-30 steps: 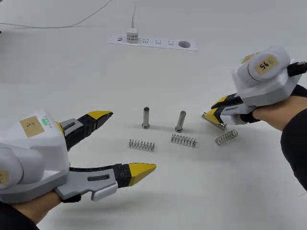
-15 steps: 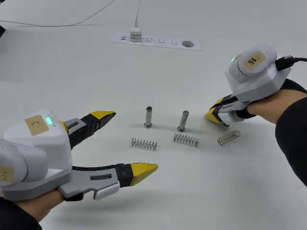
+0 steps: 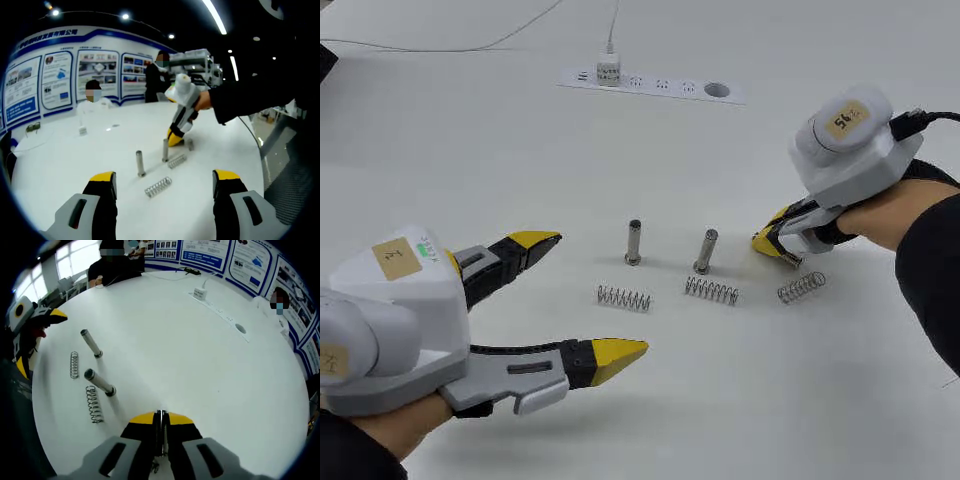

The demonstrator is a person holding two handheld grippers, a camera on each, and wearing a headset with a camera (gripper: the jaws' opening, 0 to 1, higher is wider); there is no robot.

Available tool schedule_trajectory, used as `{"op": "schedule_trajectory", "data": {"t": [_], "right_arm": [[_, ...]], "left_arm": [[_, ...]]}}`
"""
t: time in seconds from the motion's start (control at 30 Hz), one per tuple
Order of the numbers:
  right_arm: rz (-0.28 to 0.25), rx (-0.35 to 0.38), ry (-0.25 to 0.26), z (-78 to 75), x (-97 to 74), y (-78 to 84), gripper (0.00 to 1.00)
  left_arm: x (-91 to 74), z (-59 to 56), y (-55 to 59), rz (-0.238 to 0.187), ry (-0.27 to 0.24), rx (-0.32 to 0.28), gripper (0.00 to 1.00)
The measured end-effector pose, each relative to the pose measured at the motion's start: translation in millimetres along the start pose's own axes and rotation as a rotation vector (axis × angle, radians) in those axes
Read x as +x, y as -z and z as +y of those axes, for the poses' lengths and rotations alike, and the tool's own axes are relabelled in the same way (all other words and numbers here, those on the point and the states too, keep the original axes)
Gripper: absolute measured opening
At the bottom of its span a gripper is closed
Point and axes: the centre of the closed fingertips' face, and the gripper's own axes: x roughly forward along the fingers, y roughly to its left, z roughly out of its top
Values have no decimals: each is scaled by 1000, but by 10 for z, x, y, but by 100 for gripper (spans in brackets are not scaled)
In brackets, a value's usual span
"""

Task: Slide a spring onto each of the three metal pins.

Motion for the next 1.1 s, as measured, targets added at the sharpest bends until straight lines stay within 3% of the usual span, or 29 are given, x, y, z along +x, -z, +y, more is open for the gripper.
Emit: {"op": "schedule_trajectory", "data": {"t": [0.1,0.2,0.4,0.67,0.87,1.1], "right_arm": [[33,36,-8,-6,8,2,10],[57,10,6,15,11,3,9],[67,30,38,5,3,13,9],[2,94,45,16,-80,3,9],[-50,108,63,41,-259,-49,9],[-94,138,89,63,-426,15,9]], "left_arm": [[9,-10,-1,0,2,0,80],[15,-20,-7,0,5,2,80],[13,-17,-19,0,5,3,79],[-31,11,-82,-14,-5,9,79],[-43,25,-103,-20,-9,9,78],[-38,-15,-123,-22,-4,15,78]]}}
